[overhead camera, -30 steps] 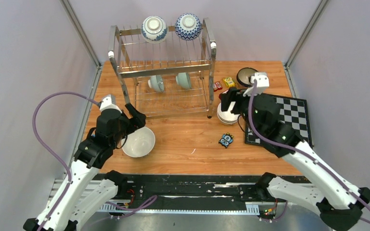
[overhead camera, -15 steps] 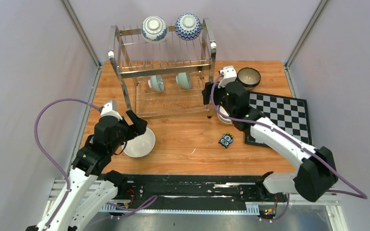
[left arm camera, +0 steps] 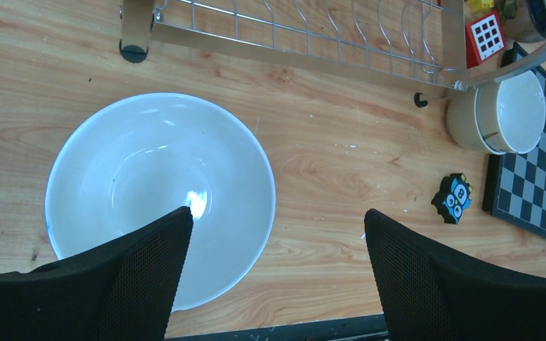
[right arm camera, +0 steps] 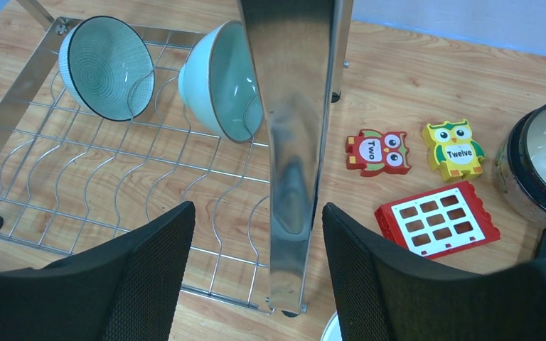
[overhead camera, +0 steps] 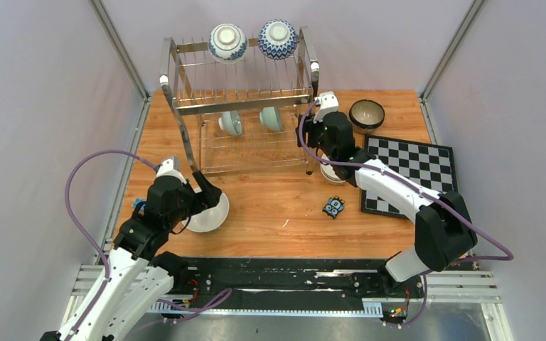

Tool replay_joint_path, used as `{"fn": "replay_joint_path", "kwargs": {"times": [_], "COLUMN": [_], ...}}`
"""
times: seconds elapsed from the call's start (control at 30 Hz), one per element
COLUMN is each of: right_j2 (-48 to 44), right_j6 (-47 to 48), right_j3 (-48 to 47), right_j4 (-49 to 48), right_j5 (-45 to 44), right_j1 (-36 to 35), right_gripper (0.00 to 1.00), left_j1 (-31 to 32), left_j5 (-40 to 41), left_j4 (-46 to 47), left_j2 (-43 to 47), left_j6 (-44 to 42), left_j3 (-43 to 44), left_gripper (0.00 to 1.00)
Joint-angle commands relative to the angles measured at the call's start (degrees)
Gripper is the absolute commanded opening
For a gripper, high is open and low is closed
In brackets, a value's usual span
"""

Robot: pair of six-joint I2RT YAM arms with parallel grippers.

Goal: Unload the bowls from the dish rack
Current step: Adjust the dish rack at the center of the board.

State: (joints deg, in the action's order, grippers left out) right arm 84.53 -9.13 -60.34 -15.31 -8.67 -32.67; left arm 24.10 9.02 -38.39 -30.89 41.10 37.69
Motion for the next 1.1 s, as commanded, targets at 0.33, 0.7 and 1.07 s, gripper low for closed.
{"fn": "replay_joint_path", "kwargs": {"times": [0.33,0.7,1.07], "right_j2": [4.00,0.90,-1.98], "right_j6": [-2.11,-5.52,-8.10], "right_j3": [-0.24,2.16,4.11], "right_j4": [-2.02,0.23,3.60], "right_j5": [0.64,2.38,4.89], "right_j1": [1.05,1.06,0.96], "right_gripper": [0.38,0.12,0.03], "left_j1": [-0.37,-0.37,-0.43], "left_j5": [2.61,20.55,29.20], "left_j4": [-1.49,-1.54,13.54], "left_j2": [-1.81,-5.78,-9.86], "left_j6": [-3.85,-5.07,-11.93], "left_j3": [3.95,9.72,7.34], "left_gripper": [0.92,0.98,0.94]}}
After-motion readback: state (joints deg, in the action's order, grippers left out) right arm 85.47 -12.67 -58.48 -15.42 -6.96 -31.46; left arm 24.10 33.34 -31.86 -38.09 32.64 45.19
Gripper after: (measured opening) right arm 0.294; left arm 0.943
